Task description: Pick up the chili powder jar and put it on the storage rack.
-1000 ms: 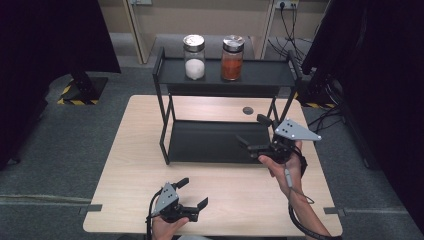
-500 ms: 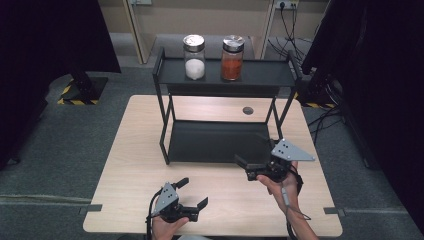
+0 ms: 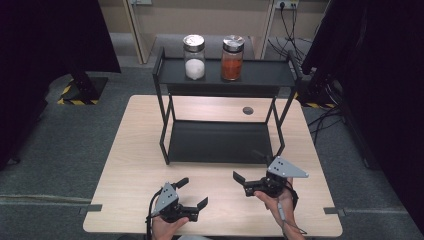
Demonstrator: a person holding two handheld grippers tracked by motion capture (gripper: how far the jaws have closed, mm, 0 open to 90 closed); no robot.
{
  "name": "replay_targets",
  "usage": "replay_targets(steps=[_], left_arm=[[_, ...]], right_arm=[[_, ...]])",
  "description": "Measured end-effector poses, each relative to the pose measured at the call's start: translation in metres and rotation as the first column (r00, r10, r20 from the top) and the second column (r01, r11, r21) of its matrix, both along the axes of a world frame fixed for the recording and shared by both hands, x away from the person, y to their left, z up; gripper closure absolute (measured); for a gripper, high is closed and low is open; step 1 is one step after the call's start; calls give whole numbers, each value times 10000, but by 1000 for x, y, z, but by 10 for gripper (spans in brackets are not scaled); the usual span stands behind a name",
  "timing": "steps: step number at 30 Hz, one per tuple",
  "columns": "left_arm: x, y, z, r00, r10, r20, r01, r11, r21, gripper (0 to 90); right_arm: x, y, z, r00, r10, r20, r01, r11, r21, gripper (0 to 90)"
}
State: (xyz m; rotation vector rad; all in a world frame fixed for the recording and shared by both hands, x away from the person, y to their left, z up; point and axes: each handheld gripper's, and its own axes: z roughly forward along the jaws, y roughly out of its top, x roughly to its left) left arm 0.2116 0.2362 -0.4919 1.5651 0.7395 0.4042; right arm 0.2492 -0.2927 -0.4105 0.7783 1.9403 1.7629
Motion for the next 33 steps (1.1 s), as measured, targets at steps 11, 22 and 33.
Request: replay_targets(steps=[11, 22, 33], left_arm=[[0, 0, 0, 10000, 1, 1, -1, 10000, 1, 3], [1, -1, 0, 10000, 78, -5, -78, 10000, 0, 3], [0, 0, 0, 9999, 90, 47, -90, 10000, 4, 3]], right_arm=[[-13, 0, -28, 9991, 84, -424, -80, 9999, 79, 4], [-22, -3, -48, 9981, 182, -591, -177, 9998, 103, 3], [-27, -6, -67, 9959, 411, -805, -412, 9991, 6, 4]])
